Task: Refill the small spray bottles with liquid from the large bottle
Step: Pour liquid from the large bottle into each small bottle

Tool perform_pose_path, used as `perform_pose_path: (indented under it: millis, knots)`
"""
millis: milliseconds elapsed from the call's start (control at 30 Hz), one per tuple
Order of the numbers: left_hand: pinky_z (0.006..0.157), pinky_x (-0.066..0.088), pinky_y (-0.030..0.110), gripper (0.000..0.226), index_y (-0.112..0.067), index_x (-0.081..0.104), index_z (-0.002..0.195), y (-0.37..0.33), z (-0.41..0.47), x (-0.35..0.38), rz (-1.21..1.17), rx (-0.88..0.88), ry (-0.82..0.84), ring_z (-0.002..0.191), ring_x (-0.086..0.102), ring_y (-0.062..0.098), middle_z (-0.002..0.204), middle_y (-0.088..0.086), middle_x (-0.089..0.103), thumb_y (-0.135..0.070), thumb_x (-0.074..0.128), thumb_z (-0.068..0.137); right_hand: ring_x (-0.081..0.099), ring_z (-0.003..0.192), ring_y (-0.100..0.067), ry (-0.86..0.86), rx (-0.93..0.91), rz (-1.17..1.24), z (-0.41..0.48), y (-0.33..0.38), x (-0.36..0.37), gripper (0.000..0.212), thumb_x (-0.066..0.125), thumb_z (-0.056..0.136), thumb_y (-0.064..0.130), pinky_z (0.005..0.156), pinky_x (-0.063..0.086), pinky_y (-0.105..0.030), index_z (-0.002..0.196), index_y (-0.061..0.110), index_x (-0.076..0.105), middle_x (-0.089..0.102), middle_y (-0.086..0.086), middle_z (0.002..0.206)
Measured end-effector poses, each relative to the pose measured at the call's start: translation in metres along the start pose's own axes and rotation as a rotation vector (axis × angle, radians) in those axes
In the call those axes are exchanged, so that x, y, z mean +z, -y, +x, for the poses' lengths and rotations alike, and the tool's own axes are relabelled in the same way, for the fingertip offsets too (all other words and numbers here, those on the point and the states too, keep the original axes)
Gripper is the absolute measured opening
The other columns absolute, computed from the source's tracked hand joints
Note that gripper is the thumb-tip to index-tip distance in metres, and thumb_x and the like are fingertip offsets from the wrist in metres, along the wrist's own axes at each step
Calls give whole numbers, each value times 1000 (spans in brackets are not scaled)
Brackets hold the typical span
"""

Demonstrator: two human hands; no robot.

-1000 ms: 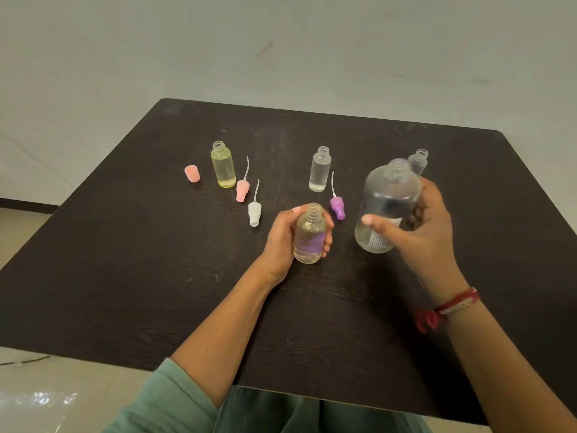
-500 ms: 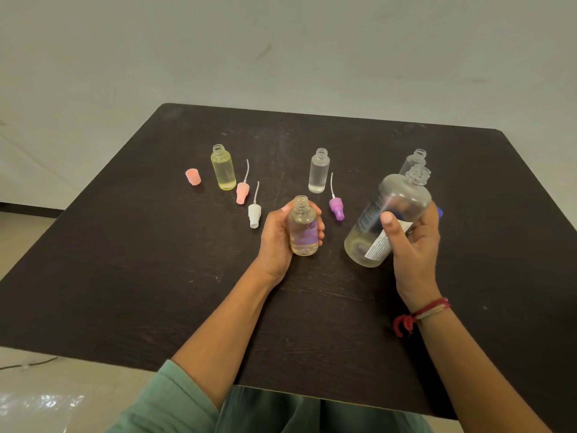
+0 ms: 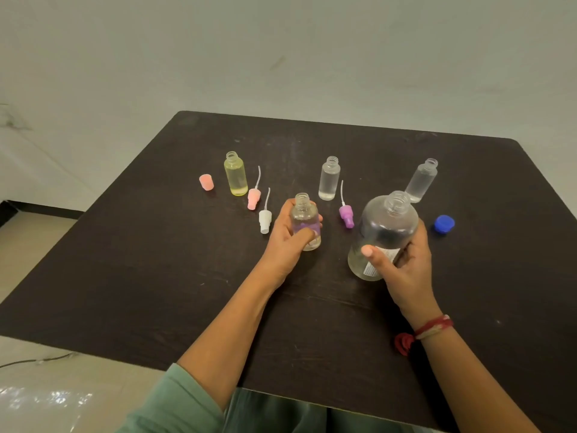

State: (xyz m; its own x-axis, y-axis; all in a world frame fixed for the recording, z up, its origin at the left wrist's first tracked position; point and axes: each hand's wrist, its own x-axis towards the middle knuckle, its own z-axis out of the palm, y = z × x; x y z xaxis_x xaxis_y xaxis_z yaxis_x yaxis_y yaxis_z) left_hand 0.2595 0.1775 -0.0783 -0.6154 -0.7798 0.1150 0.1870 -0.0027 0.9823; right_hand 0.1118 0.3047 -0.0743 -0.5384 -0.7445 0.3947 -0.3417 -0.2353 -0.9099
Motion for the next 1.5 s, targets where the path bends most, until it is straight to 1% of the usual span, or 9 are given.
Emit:
perform_pose_path:
  millis: [100, 200, 300, 467, 700, 1033, 1200, 1333, 1500]
  knots:
    - [82, 49, 20, 43, -17, 49, 116, -7, 1, -17, 84, 0, -114, 90, 61, 0, 95, -10, 63, -15, 57, 73, 48, 124, -2, 36, -12, -73, -2, 0, 1, 78, 80, 60, 49, 99, 42, -18, 123, 62, 36, 50, 29, 127]
    - [90, 49, 27, 54, -20, 44, 124, -14, -2, -48, 168, 17, -180, 100, 59, 8, 108, -1, 61, -27, 63, 74, 47, 123, -3, 42, -20, -136, -5, -2, 3, 82, 80, 56, 53, 96, 41, -15, 124, 57, 35, 46, 16, 128]
    - [98, 47, 33, 50, -30, 41, 125, -23, -6, -85, 266, 24, -204, 113, 58, 15, 126, 8, 58, -32, 64, 80, 45, 117, 10, 26, 14, -143, -4, -1, 3, 81, 78, 53, 57, 88, 38, -4, 120, 58, 34, 42, 26, 123]
    - [97, 47, 29, 46, -28, 36, 129, -35, -9, -136, 413, 54, -370, 117, 56, 14, 123, -4, 55, -25, 63, 92, 48, 119, 5, 15, 9, -144, -3, 3, 5, 83, 78, 53, 55, 92, 42, -19, 121, 62, 33, 45, 35, 123]
    - [104, 44, 37, 53, -22, 36, 137, -26, 17, -181, 496, -34, -626, 119, 54, 16, 132, 0, 53, -26, 64, 92, 49, 115, 10, 20, 27, -132, -3, 8, 6, 82, 77, 54, 53, 89, 44, -20, 124, 57, 33, 46, 39, 121]
    - [103, 40, 33, 58, -20, 31, 140, -19, 51, -196, 578, -109, -717, 122, 48, 17, 139, 3, 47, -27, 63, 92, 47, 117, 11, 25, 49, -175, -2, 8, 7, 84, 79, 56, 51, 88, 41, -12, 126, 53, 32, 44, 41, 122]
    - [98, 38, 29, 56, -19, 29, 141, -21, 66, -197, 611, -148, -707, 124, 47, 21, 140, 6, 45, -24, 60, 95, 52, 121, -9, 51, 78, -207, -2, 2, 5, 84, 74, 55, 64, 96, 48, -36, 128, 41, 39, 52, 16, 128]
    - [94, 39, 29, 57, -18, 28, 142, -20, 71, -199, 629, -148, -687, 118, 49, 19, 140, 7, 46, -26, 60, 95, 52, 120, -6, 57, 80, -199, -1, 3, 6, 70, 73, 58, 60, 95, 47, -32, 118, 57, 37, 50, 26, 124]
    - [104, 39, 36, 68, -19, 27, 143, -22, 69, -208, 620, -169, -648, 128, 47, 24, 144, 7, 44, -26, 67, 90, 51, 119, -2, 62, 92, -191, -1, 1, 6, 73, 73, 59, 58, 92, 45, -24, 122, 44, 39, 50, 28, 122]
